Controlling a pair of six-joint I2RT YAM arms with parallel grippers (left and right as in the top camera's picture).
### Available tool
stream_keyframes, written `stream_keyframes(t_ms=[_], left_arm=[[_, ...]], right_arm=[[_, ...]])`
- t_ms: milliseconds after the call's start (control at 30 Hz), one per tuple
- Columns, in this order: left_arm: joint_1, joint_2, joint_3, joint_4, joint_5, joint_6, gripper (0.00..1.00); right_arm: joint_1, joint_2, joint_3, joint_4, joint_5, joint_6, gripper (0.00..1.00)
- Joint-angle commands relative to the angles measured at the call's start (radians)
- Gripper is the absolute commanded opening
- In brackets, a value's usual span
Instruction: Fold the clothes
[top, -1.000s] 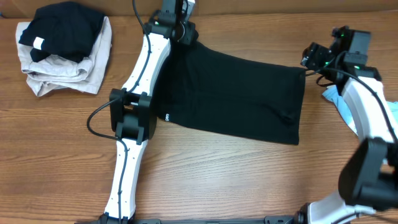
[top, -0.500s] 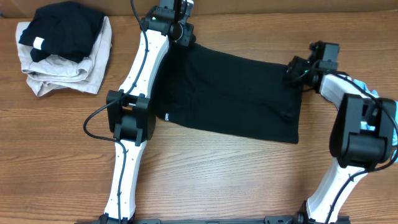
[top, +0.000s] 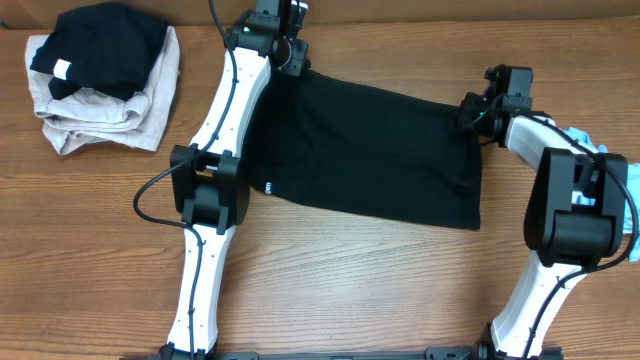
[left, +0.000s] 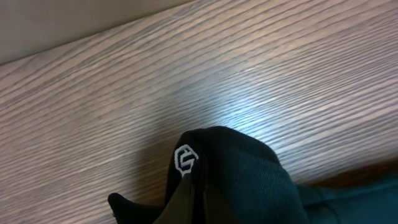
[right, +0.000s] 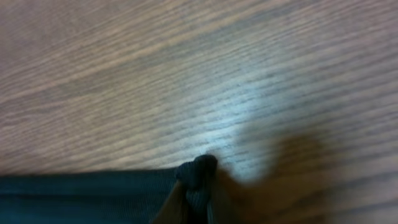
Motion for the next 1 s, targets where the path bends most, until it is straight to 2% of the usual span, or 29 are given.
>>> stream_keyframes(t_ms=[0, 233, 500, 667, 800, 867, 933, 967], left_arm=[[0.021, -0.049, 0.026, -0.017, -0.043, 0.000, 0.04], [0.021, -0.117, 0.026, -0.145, -0.060, -0.022, 0.04], [0.028, -0.140, 0.026, -0.400, -0.120, -0.040, 0.04], [0.049, -0.140, 0.025, -0.566, -0.206, -0.116, 0.04], [0.075, -0.136, 0.004, -0.643, -0.208, -0.119, 0.04], [0.087, -0.136, -0.024, -0.665, -0.190, -0.118, 0.04], [0.094, -0.136, -0.067, -0.685, -0.177, -0.118, 0.04], [0.095, -0.136, -0.095, -0.699, -0.178, -0.118, 0.04]], right_arm=[[-0.031, -0.058, 0.064, -0.100, -0.008, -0.002, 0.04], [-0.070, -0.195, 0.142, -0.400, -0.094, 0.003, 0.04], [-0.102, -0.264, 0.138, -0.700, -0.097, 0.003, 0.04], [-0.102, -0.263, 0.082, -0.766, -0.096, 0.007, 0.04], [-0.105, -0.263, 0.016, -0.760, -0.086, 0.052, 0.05], [-0.107, -0.263, -0.011, -0.761, -0.087, 0.053, 0.10], [-0.107, -0.263, -0.037, -0.764, -0.086, 0.052, 0.24], [-0.107, -0.263, -0.047, -0.768, -0.086, 0.052, 0.36]])
